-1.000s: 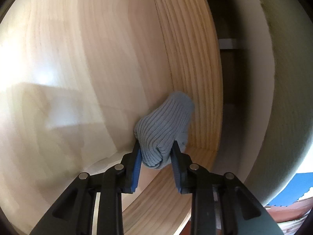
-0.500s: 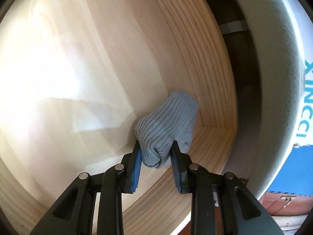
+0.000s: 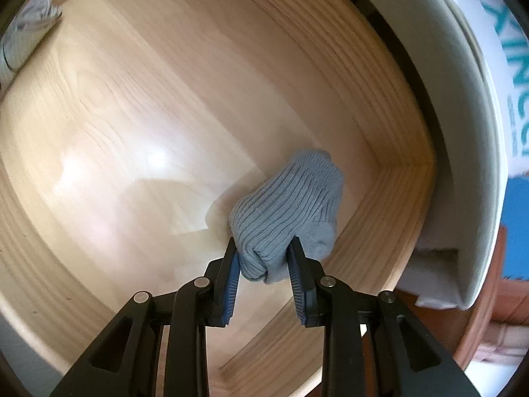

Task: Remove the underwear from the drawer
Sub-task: 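Close the right gripper on the grey sock and lift it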

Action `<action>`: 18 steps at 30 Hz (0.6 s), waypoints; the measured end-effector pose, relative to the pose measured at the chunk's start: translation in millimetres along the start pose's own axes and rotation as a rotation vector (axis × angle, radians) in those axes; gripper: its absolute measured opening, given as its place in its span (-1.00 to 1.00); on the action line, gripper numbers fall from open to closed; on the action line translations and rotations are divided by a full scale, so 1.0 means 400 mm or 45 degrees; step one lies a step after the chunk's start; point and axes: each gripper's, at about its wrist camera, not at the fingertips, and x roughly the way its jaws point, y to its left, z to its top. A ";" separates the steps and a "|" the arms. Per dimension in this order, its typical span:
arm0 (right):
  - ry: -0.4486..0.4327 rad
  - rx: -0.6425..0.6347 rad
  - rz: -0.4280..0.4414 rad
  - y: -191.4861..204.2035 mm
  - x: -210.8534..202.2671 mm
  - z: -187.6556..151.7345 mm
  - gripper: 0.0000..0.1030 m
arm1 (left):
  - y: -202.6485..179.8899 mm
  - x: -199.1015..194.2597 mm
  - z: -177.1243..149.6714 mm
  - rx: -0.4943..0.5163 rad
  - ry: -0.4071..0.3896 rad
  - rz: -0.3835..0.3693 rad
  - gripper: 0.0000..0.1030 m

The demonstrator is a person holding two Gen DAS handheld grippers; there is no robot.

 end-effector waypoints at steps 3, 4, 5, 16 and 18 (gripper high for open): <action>0.033 0.081 0.103 -0.003 -0.015 0.003 -0.49 | -0.001 0.000 -0.001 0.000 0.000 0.000 -0.21; 0.052 0.124 0.153 -0.010 -0.019 0.001 -0.49 | -0.001 0.000 -0.001 0.000 0.000 0.000 -0.21; 0.070 0.165 0.199 -0.015 -0.022 0.000 -0.49 | -0.001 0.000 -0.001 -0.001 0.000 0.000 -0.21; 0.247 0.633 0.644 -0.046 -0.028 -0.036 -0.49 | 0.001 -0.002 0.001 -0.001 -0.002 0.001 -0.21; 0.274 0.679 0.680 -0.045 -0.018 -0.047 -0.49 | 0.000 -0.001 0.000 0.000 -0.001 0.001 -0.21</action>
